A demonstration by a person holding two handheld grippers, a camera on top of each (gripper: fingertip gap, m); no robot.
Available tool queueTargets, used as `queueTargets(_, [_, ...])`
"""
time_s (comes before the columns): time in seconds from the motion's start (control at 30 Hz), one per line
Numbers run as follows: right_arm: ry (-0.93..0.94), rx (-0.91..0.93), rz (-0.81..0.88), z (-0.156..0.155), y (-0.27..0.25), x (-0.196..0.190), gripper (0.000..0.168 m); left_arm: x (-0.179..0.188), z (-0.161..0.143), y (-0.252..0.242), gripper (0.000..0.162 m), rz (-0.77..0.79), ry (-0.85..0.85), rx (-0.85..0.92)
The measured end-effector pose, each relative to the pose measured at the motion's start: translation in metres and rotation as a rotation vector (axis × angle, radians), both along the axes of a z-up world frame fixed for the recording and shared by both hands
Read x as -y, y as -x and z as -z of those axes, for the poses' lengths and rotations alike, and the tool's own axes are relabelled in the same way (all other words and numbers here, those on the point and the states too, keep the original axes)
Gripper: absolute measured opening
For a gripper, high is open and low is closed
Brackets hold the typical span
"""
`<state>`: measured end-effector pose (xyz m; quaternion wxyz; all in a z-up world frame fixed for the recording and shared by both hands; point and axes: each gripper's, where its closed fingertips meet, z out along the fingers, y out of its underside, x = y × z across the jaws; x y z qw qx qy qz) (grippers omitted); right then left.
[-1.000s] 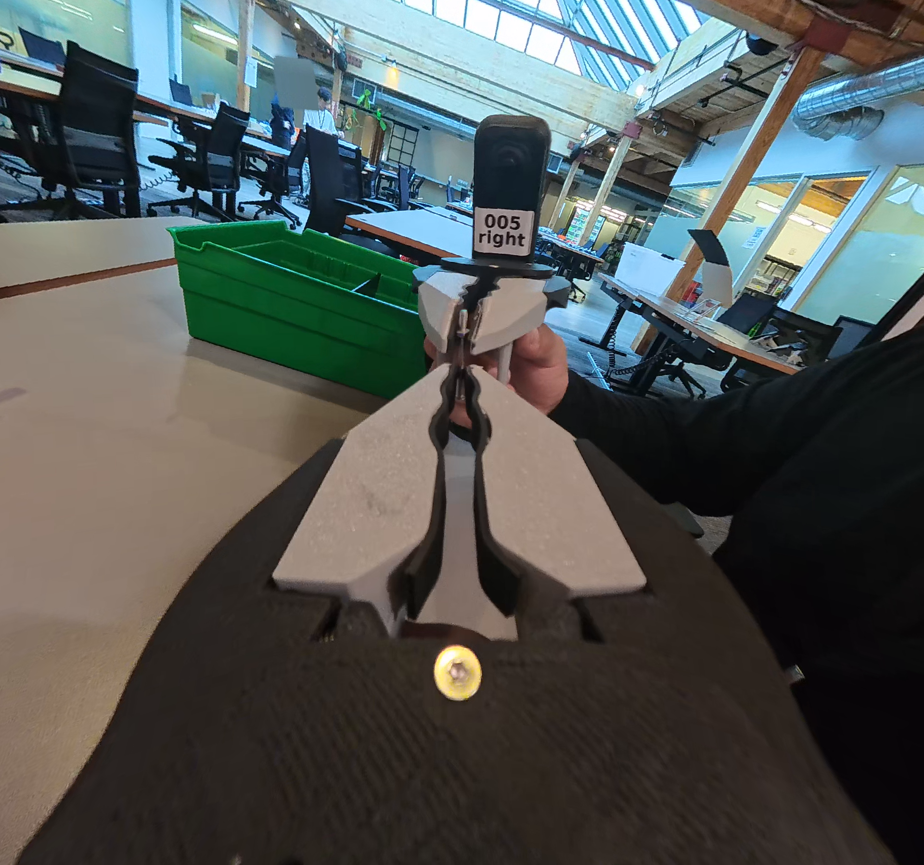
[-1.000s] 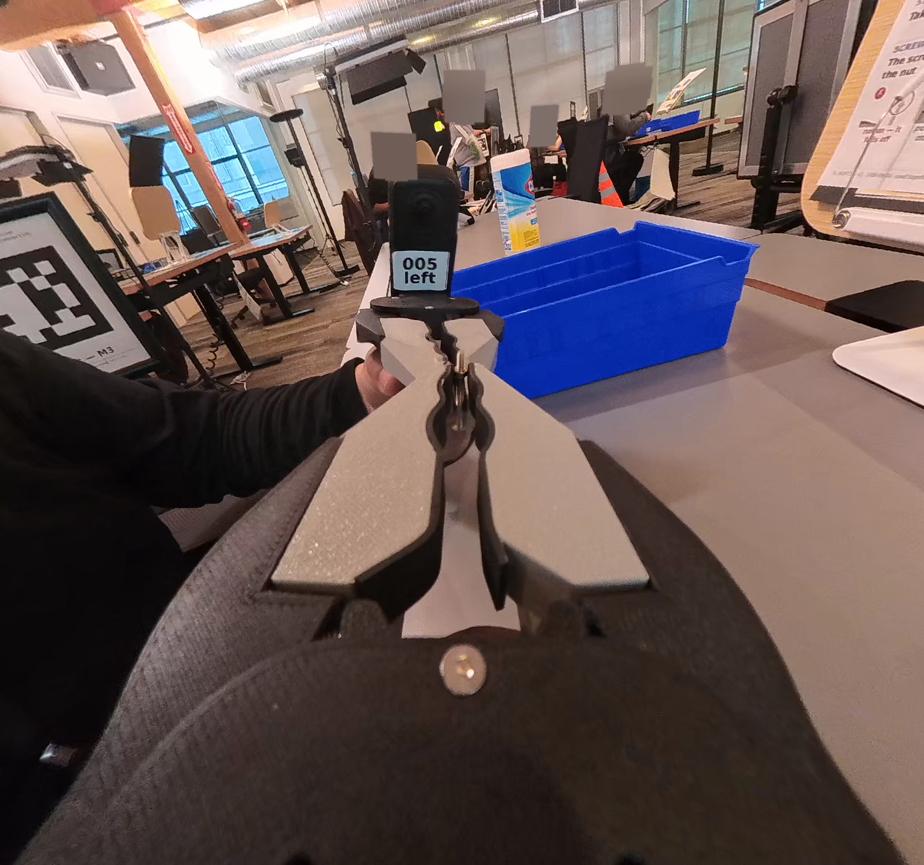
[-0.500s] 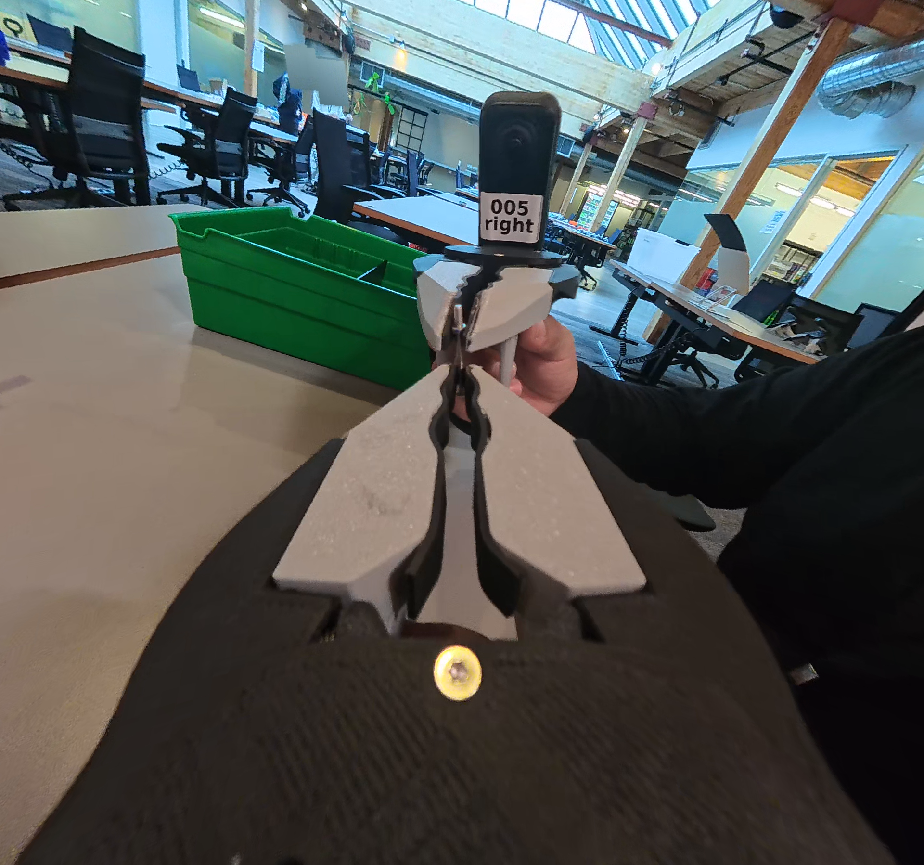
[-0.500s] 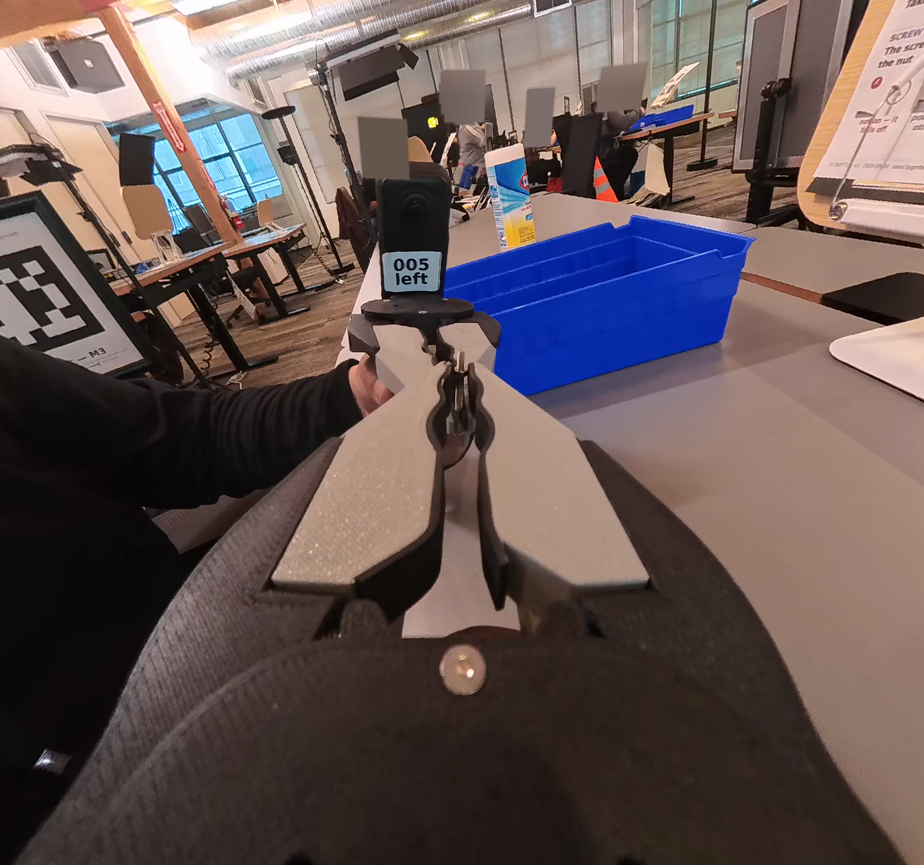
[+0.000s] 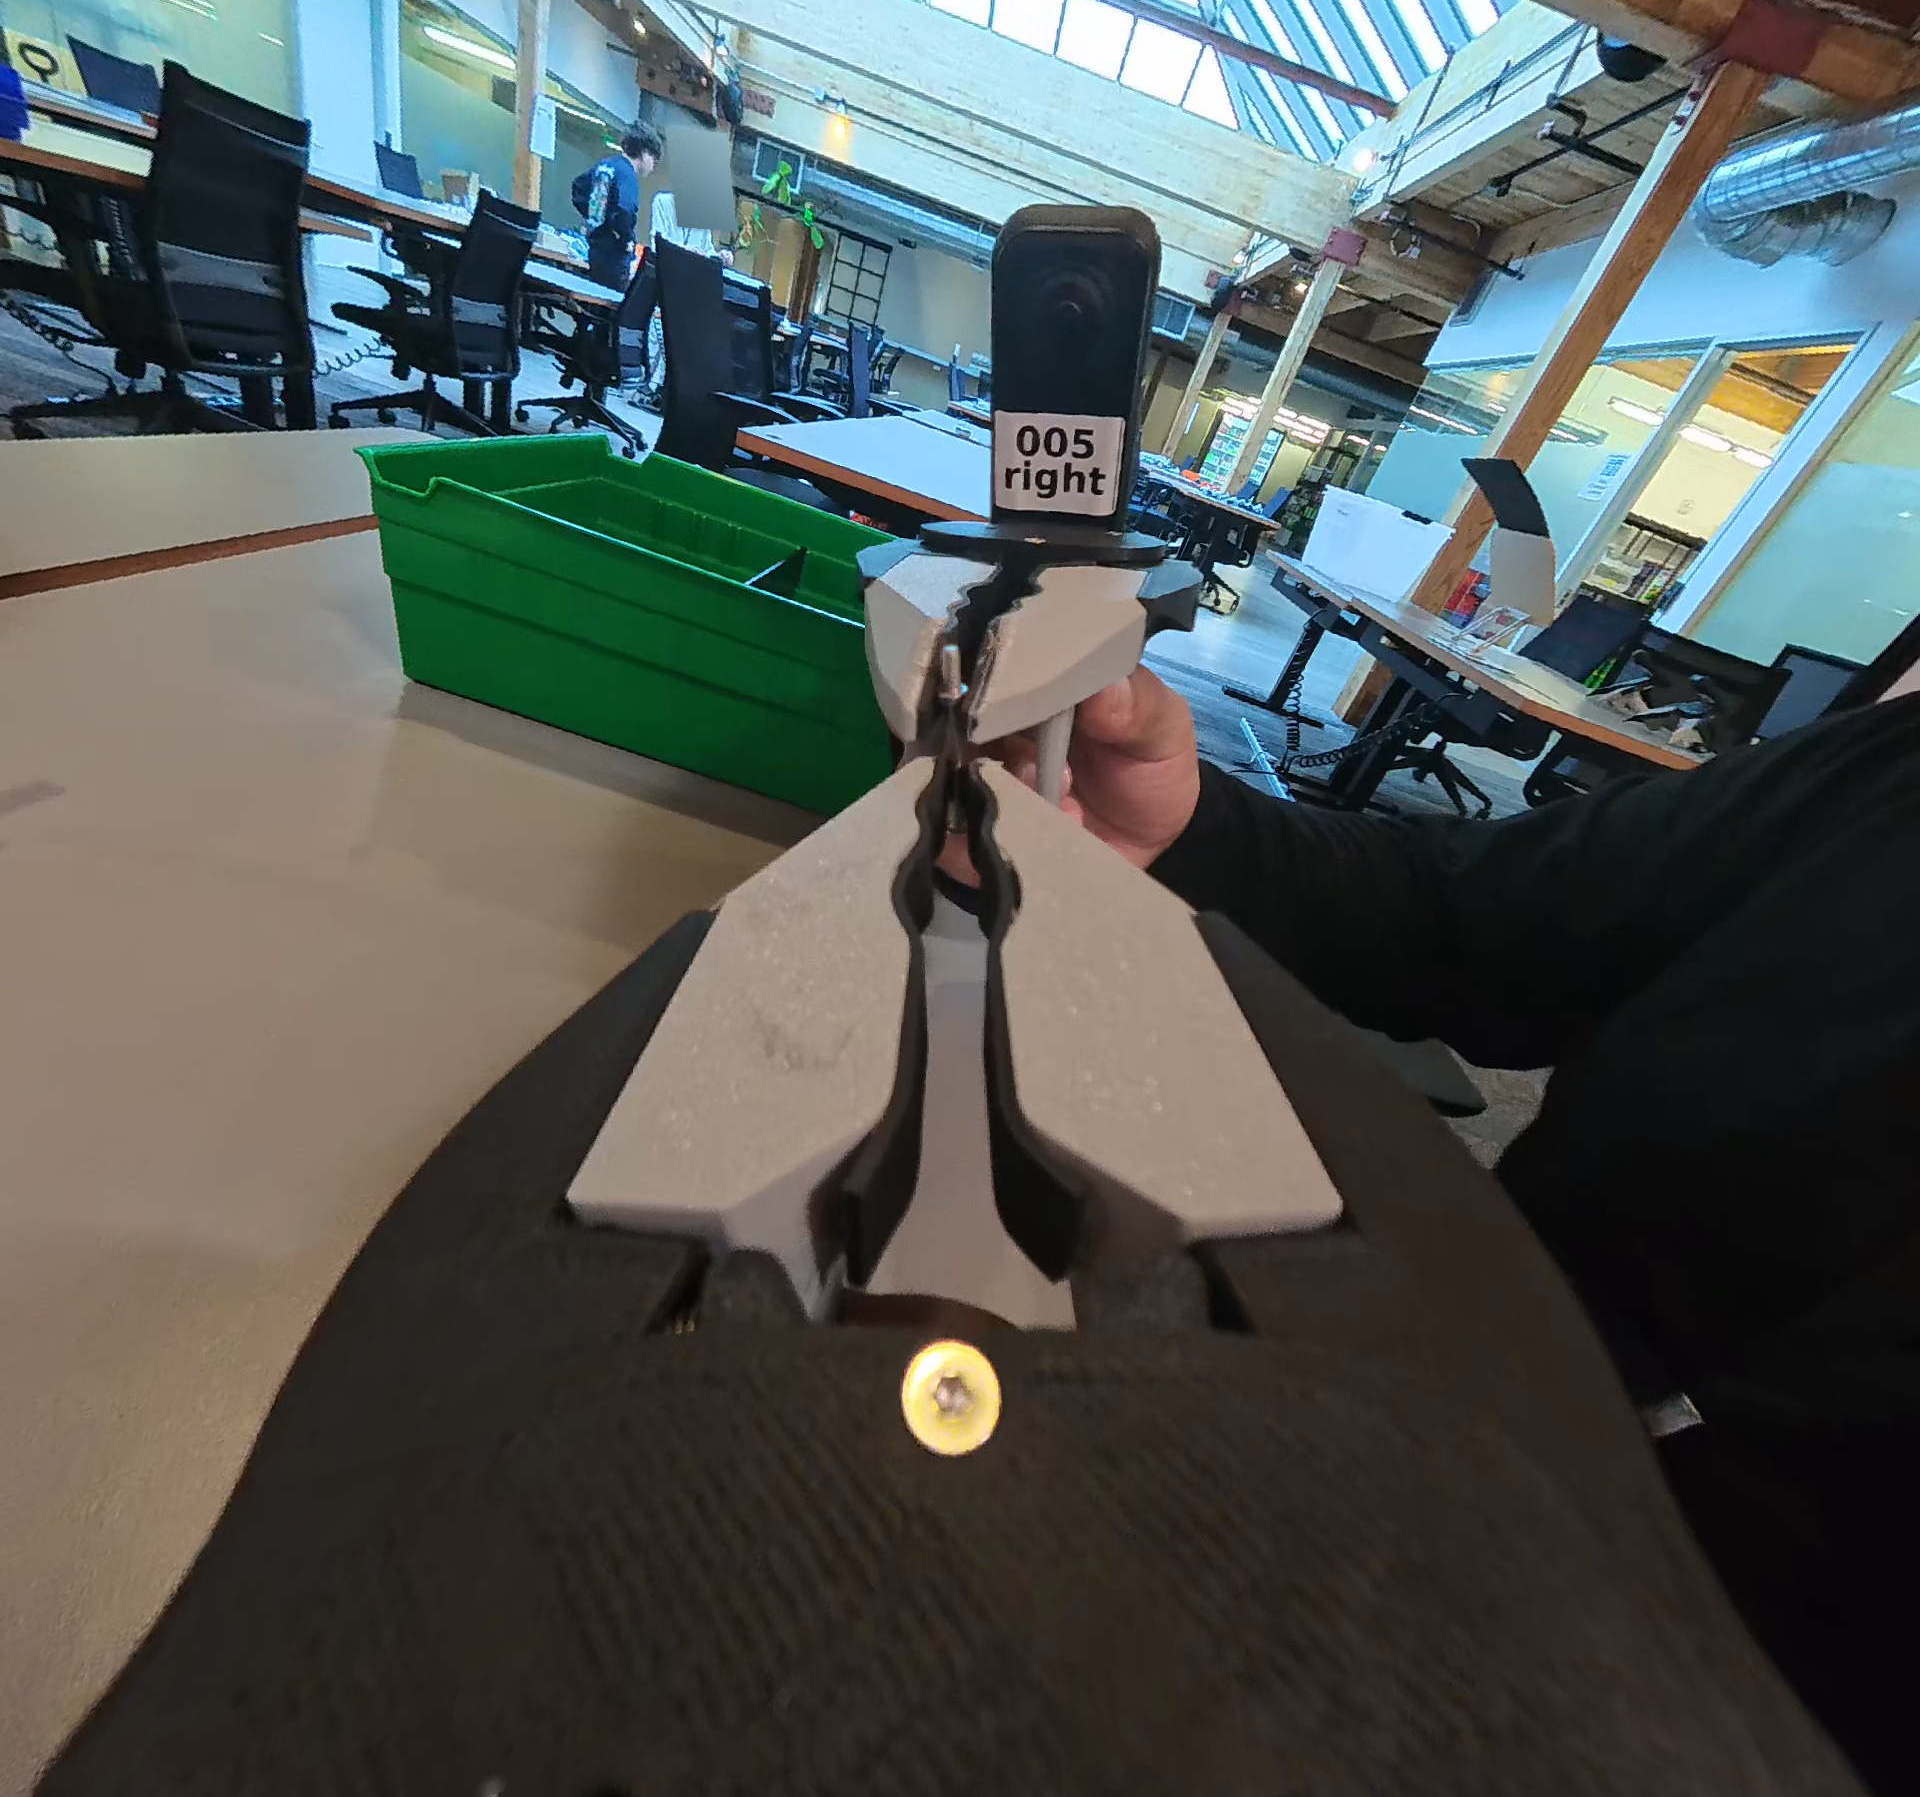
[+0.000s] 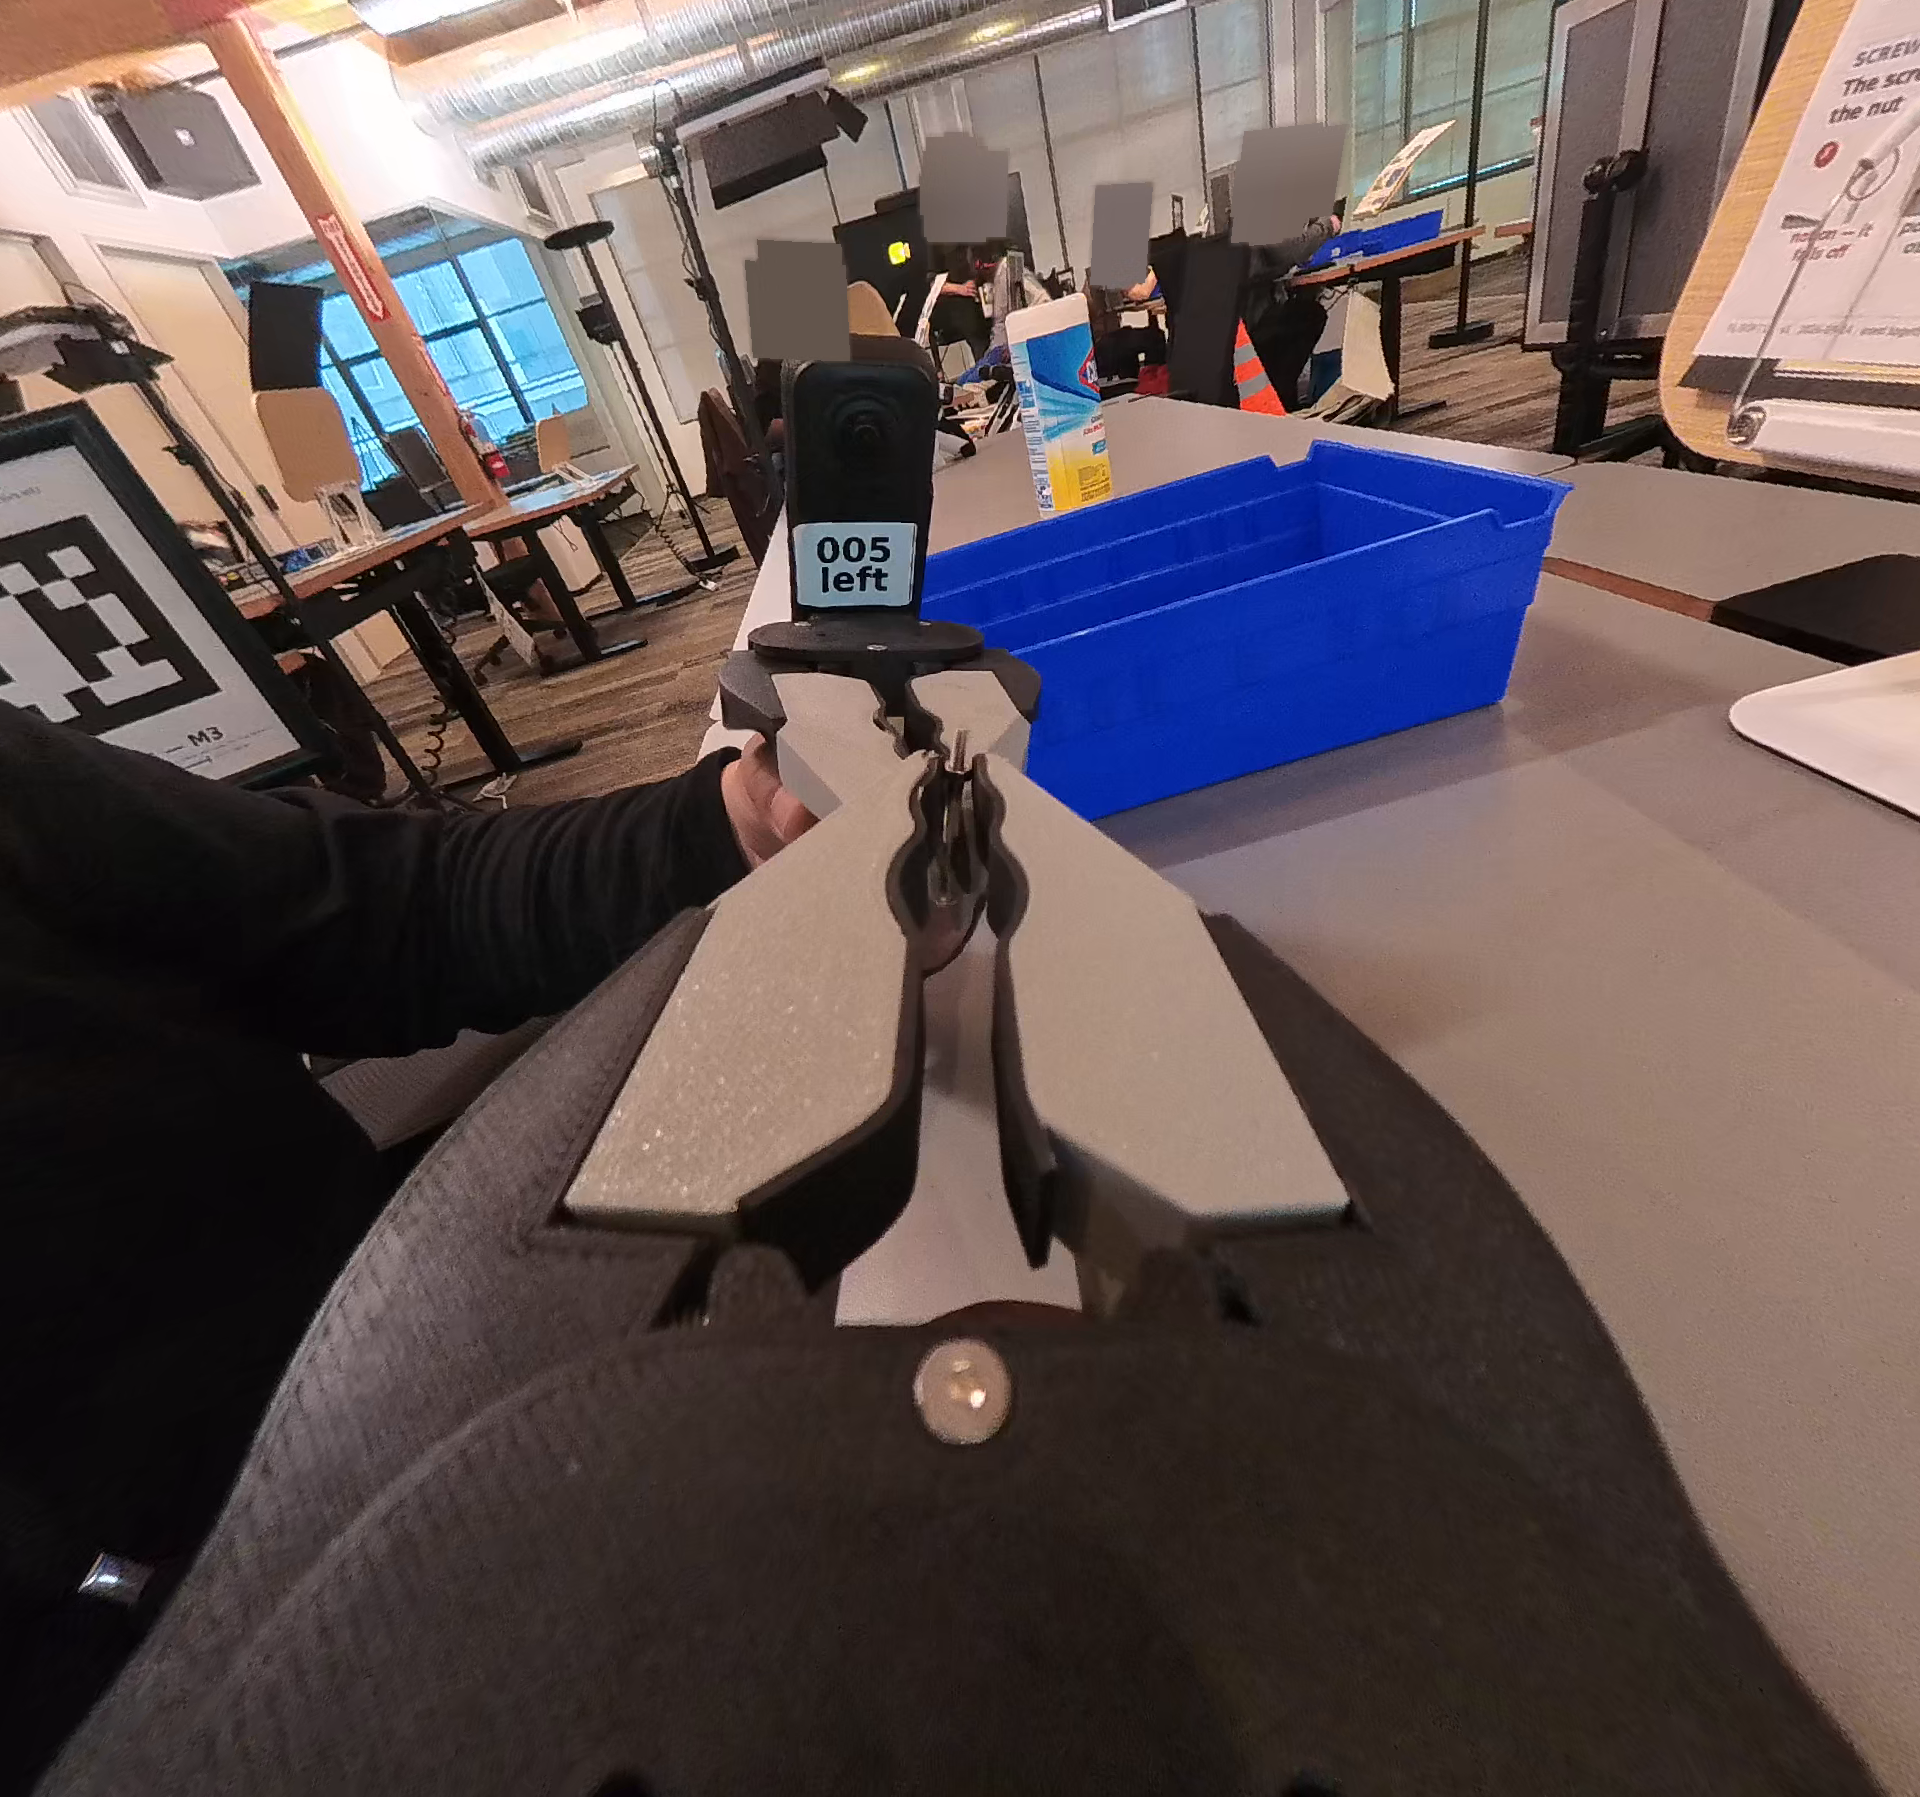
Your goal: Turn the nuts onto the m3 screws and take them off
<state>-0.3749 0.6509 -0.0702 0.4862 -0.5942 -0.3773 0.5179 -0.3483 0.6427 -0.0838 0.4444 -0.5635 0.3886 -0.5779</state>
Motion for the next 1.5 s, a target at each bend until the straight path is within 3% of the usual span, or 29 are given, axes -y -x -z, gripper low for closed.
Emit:
queueTargets(0.23, [-0.002,0.008,0.016,0.002,0.0,-0.003,0.002,-0.005,0.003,0.001,0.0,-0.042,-0.039,-0.021])
queueTargets(0.33, [-0.01,0.012,0.044,0.002,-0.003,-0.007,0.014,-0.01,0.001,0.003,0.0,-0.071,-0.035,-0.014])
queueTargets(0.57, [-0.064,0.036,0.08,0.001,-0.005,-0.008,0.022,-0.017,0.006,0.005,0.0,-0.125,-0.065,-0.063])
queueTargets(0.77, [-0.092,0.069,0.108,0.005,-0.004,-0.01,0.016,-0.016,0.014,0.001,0.0,-0.136,-0.097,-0.122])
queueTargets(1.5, [-0.066,0.046,0.067,0.005,-0.002,-0.007,0.019,-0.021,0.011,0.005,0.0,-0.172,-0.104,-0.125])
